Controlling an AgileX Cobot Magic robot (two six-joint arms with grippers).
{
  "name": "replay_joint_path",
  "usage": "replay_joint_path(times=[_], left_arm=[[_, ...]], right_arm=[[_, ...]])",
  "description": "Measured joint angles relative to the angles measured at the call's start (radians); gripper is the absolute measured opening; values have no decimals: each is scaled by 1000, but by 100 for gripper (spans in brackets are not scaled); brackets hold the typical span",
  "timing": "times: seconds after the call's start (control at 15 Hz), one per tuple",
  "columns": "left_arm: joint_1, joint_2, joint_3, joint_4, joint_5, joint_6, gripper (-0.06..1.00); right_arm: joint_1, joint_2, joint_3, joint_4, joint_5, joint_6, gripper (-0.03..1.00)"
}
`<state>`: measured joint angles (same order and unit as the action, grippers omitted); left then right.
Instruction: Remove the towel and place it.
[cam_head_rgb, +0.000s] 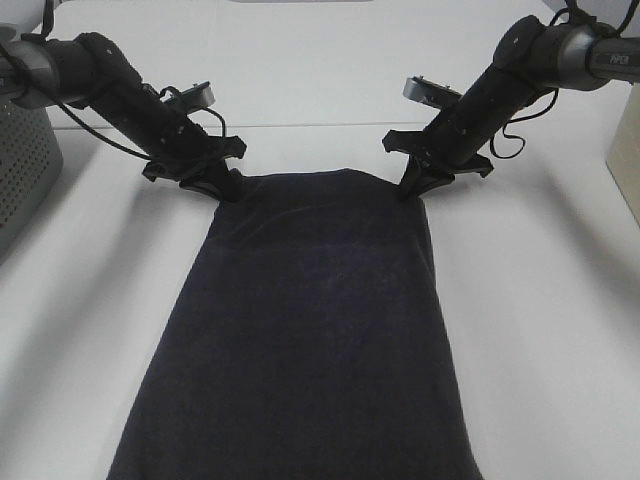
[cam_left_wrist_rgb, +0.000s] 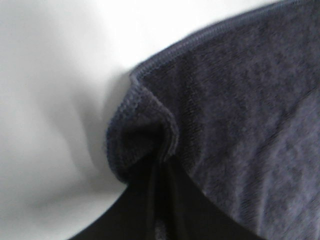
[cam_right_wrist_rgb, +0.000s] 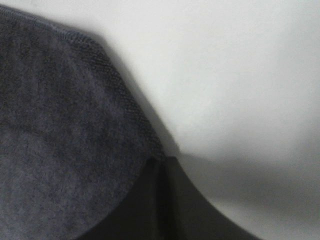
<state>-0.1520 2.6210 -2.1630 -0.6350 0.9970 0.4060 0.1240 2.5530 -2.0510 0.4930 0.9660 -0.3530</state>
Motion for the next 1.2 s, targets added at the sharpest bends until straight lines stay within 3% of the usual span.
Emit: replay_joint_path(times=[0.2, 0.33, 0.6, 0.8, 1.2], left_arm=[[-5, 16, -108, 161, 80, 0, 1], [-5, 21, -194, 214, 99, 0, 1], [-5, 21, -327, 217, 89, 26, 1], [-6, 21, -370, 208, 24, 81, 1], [-40, 32, -371, 191, -227, 190, 1]], right_arm=[[0, -20, 0, -77, -72, 0, 1], [0, -50, 0, -84, -132, -3, 1], [0, -106, 0, -86, -188, -16, 1], [0, -113, 0, -90, -279, -26, 1], [0, -113, 0, -97, -491, -50, 1]])
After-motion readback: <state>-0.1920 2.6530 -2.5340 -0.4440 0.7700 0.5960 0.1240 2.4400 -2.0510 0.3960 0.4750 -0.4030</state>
